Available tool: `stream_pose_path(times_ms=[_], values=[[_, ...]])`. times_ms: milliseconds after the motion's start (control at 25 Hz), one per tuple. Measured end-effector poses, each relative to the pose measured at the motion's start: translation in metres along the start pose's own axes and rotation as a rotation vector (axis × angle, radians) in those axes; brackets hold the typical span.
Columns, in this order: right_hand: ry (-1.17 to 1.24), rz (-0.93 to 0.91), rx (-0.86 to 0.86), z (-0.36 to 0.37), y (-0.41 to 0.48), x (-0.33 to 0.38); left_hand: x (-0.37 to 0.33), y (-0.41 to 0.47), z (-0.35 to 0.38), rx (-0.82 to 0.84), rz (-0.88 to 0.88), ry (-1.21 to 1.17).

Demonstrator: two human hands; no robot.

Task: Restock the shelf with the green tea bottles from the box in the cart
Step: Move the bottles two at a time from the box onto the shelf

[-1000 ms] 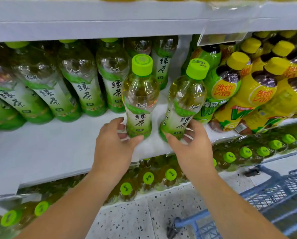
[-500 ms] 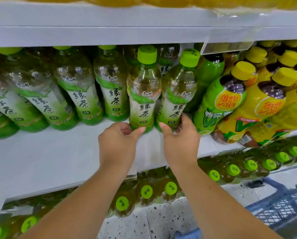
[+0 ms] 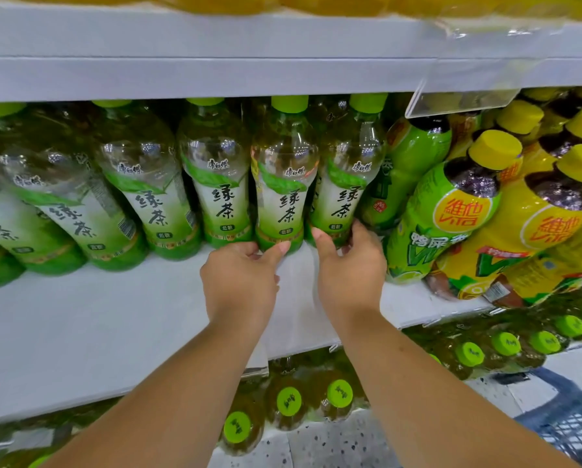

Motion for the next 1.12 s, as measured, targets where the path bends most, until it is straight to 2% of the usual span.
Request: stream_pose_path(times_ms=[200, 520, 920, 1120], values=[[-0.031, -0.03, -0.005, 0.008, 0.002, -0.004, 0.0, 0.005, 0.005, 0.02, -0.015, 0.026], [-0.02, 0.031, -0.043, 0.013, 0.001, -0.01, 0.004, 0.004, 0.006, -0.045, -0.037, 0.001], [-0.169, -0.021, -0.009, 0.014, 0.005, -0.007, 0.008, 0.012, 0.01, -0.051, -0.077, 0.002], [-0.176, 0.013, 0.0, 0.014, 0.005, -0.007, 0.007, 0.011, 0.01, -0.048, -0.108, -0.015]])
Point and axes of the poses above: each hand's wrist, its own y-axis towards the middle knuckle, its own z-axis out of the palm, x = y × z, the point moved 3 cm from there along y, towards the middle knuckle, and after that the axes turned 3 degrees about y, right-handed, at the moved point
